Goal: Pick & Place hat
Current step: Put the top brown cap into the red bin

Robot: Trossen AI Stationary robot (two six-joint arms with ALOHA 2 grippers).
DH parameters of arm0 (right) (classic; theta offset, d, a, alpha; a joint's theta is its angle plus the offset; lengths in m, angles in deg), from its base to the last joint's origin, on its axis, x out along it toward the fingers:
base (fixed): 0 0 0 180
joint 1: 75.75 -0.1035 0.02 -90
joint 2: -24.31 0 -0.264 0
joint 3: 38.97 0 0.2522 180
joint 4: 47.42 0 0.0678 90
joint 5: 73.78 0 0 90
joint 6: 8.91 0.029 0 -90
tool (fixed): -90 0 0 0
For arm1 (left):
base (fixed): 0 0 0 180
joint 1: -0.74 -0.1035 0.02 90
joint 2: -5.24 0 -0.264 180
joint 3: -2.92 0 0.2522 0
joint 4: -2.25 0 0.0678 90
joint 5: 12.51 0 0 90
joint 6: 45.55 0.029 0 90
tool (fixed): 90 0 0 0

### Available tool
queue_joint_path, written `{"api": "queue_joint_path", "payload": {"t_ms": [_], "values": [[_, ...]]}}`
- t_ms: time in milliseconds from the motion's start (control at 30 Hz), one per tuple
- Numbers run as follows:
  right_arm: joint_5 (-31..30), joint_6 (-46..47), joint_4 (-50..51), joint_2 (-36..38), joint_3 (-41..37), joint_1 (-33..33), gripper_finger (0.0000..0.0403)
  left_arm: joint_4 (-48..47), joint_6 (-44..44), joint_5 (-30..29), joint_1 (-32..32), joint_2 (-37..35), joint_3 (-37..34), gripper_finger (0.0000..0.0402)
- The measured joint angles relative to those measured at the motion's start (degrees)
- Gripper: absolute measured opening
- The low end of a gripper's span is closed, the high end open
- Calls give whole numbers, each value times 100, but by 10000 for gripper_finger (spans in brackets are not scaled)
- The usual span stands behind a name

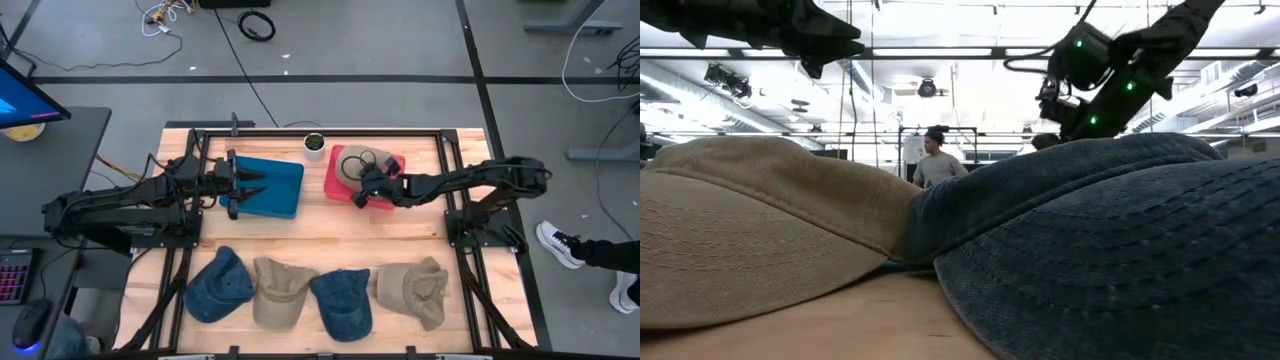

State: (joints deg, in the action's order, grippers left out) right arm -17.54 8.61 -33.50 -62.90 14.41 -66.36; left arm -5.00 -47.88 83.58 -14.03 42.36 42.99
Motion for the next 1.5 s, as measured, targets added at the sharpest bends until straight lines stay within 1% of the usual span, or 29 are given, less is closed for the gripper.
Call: {"api": "queue_joint_path", "payload": {"t_ms": [133,267,533,633,900,1033,1167,1267,1333,1367,1433,1500], "values": [[20,-63,-11,-248,0,39,5,-2,2,0,0,-1,0,165],[50,-235,-19,-281,0,41,9,-25,2,0,0,-2,0,165],[297,-856,-20,-89,0,1,48,-101,2,0,0,-2,0,165],[335,-900,-93,-12,0,-11,58,-101,2,-1,0,-1,0,165],[403,-586,-81,-21,0,208,84,-121,0,0,0,-2,0,165],[725,-255,-64,-21,0,340,112,-122,-1,0,0,-2,0,165],[777,42,129,-21,0,459,145,-121,-2,0,0,0,0,165],[780,395,234,-21,0,534,157,-121,-2,0,0,-2,0,165],[776,374,277,-21,0,557,152,-121,-4,0,-1,-2,0,165],[776,293,272,-21,0,559,143,-121,-4,0,0,-2,0,165],[777,148,236,-21,0,559,112,-121,-4,0,0,-2,0,165],[777,77,214,-21,0,559,66,-121,-4,-2,0,-2,0,165]]}}
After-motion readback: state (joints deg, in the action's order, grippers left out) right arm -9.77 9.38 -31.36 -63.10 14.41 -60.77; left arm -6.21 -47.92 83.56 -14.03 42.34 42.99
